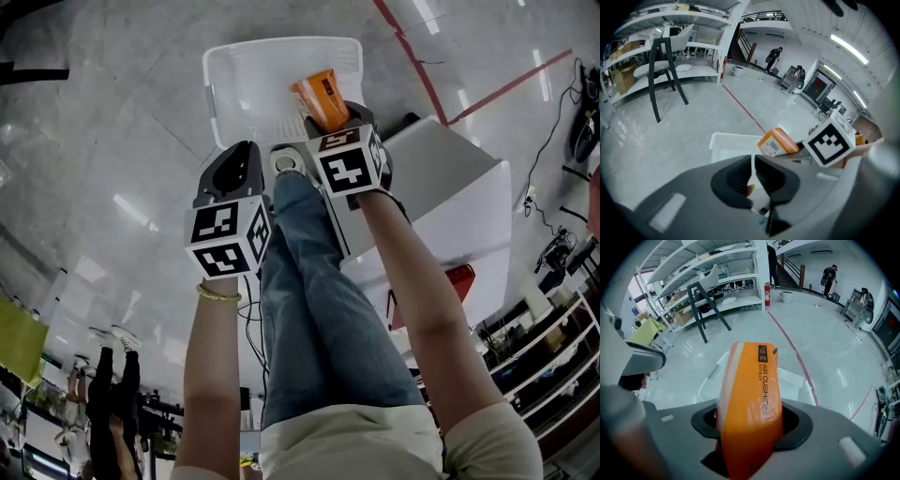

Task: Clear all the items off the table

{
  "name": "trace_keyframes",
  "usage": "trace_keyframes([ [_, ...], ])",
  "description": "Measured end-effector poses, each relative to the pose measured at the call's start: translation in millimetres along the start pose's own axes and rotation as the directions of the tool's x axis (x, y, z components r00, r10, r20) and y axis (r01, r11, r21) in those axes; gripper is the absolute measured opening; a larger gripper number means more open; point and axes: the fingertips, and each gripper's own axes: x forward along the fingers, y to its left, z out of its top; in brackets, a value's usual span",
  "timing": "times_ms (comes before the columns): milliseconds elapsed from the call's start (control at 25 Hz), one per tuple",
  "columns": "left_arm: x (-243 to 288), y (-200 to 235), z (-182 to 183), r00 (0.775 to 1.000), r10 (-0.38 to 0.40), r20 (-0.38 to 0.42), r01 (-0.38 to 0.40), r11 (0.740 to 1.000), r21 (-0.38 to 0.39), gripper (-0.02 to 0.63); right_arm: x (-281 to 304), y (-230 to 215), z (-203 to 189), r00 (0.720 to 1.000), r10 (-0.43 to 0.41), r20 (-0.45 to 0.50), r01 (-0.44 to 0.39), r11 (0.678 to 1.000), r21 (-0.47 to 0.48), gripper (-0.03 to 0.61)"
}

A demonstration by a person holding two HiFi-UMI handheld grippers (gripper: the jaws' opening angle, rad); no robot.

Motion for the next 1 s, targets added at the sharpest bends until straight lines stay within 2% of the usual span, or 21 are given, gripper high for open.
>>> trace_keyframes([
  [640,5.8,-1.9,-10.0,1.0,-0.007,-0.016,0.007,1.0,-0.008,0.029,40.2,-8.5,-5.9,0.995,-0.037,-0.094,0.033,0.999,-0.04,0.261],
  [840,4.0,-2.0,-8.1,1.0,-0.007,-0.008,0.007,1.0,-0.009,0.029,41.8,-6.9,-4.2,0.995,-0.043,-0.095,0.036,0.997,-0.067,0.264],
  [920,2.4,-0.7,-6.4,1.0,-0.007,-0.007,0.007,1.0,-0.01,0.029,40.8,-5.5,-1.5,0.996,-0.044,-0.083,0.037,0.996,-0.081,0.288],
  [1000,1.9,0.5,-5.5,1.0,-0.009,-0.007,0.009,1.0,-0.007,0.028,40.8,-5.0,0.0,0.996,-0.047,-0.076,0.039,0.993,-0.108,0.357],
])
